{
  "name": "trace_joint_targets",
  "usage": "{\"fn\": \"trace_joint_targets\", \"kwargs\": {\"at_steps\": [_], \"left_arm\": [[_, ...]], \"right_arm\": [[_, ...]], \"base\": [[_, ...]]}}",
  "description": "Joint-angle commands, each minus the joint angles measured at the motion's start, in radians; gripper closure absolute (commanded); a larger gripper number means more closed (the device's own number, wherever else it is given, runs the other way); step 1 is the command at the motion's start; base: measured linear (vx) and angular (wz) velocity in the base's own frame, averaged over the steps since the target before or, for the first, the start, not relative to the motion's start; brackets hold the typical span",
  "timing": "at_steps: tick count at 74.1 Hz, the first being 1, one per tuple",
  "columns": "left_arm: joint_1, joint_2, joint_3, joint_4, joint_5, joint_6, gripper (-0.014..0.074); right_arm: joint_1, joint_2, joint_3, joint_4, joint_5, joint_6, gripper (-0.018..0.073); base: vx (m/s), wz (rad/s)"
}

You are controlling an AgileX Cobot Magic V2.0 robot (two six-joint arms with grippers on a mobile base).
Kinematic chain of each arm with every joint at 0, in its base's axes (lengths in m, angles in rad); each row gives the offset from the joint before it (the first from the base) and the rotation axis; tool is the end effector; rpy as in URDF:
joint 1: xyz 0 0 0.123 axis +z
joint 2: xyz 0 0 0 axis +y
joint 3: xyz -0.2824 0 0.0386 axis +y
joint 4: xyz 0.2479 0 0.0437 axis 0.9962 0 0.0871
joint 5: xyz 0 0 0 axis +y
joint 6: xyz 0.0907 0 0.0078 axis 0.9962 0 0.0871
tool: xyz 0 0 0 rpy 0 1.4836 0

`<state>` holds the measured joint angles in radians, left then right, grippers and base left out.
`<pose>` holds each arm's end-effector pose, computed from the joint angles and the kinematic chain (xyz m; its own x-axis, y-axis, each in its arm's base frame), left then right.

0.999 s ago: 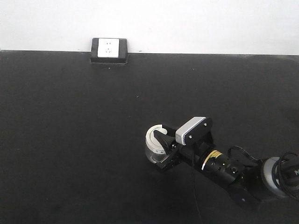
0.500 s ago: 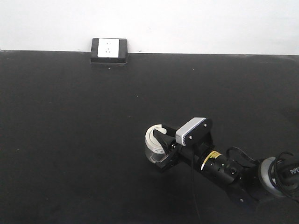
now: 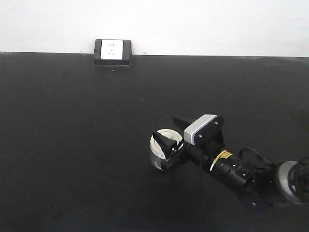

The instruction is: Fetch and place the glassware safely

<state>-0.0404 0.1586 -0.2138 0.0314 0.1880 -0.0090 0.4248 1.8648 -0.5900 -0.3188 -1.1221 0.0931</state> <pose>0.0633 -0.0020 0.2588 -0.0447 0.0237 -0.9987 0.0355 0.9991 0.0221 0.2809 0.1552 0.1501 -0.0462 -0.0726 -0.9963 -0.6548 0.7554 -0.0247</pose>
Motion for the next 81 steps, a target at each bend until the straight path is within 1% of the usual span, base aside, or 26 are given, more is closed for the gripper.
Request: {"fn": "trace_joint_targets", "kwargs": {"at_steps": [1,12,17,23,28,30,40,58,74,81], "left_arm": [[-0.006,0.016,-0.028,-0.007,-0.068,-0.002,0.0603],[-0.006,0.016,-0.028,-0.007,-0.068,-0.002,0.0603],[-0.006,0.016,-0.028,-0.007,-0.068,-0.002,0.0603],[-0.006,0.016,-0.028,-0.007,-0.068,-0.002,0.0603],[-0.006,0.016,-0.028,-0.007,-0.068,-0.002,0.0603],[-0.006,0.016,-0.028,-0.007,-0.068,-0.002,0.0603],[-0.006,0.016,-0.028,-0.007,-0.068,-0.002,0.0603],[-0.006,0.016,-0.028,-0.007,-0.068,-0.002,0.0603],[-0.006,0.016,-0.028,-0.007,-0.068,-0.002,0.0603],[-0.006,0.016,-0.028,-0.007,-0.068,-0.002,0.0603]], "right_arm": [[-0.002,-0.103,0.006,0.002,-0.056,0.007,0.0053],[-0.002,-0.216,0.074,0.024,-0.029,0.006,0.0053],[-0.002,-0.29,0.111,0.041,0.004,0.006,0.0053],[-0.002,-0.373,0.143,0.065,0.078,0.006,0.0053],[-0.002,-0.465,0.149,0.091,0.185,0.006,0.0053],[-0.002,-0.503,0.149,0.105,0.253,0.006,0.0053],[-0.002,-0.696,0.149,0.159,0.465,0.006,0.0053],[-0.002,-1.007,0.149,0.17,0.799,0.006,0.0053],[-0.002,-1.254,0.149,0.219,1.132,0.006,0.0053],[-0.002,-1.358,0.149,0.232,1.255,0.006,0.0053]], "base": [[0.0,0.0],[0.0,0.0],[0.0,0.0],[0.0,0.0],[0.0,0.0],[0.0,0.0],[0.0,0.0],[0.0,0.0],[0.0,0.0],[0.0,0.0]]}}
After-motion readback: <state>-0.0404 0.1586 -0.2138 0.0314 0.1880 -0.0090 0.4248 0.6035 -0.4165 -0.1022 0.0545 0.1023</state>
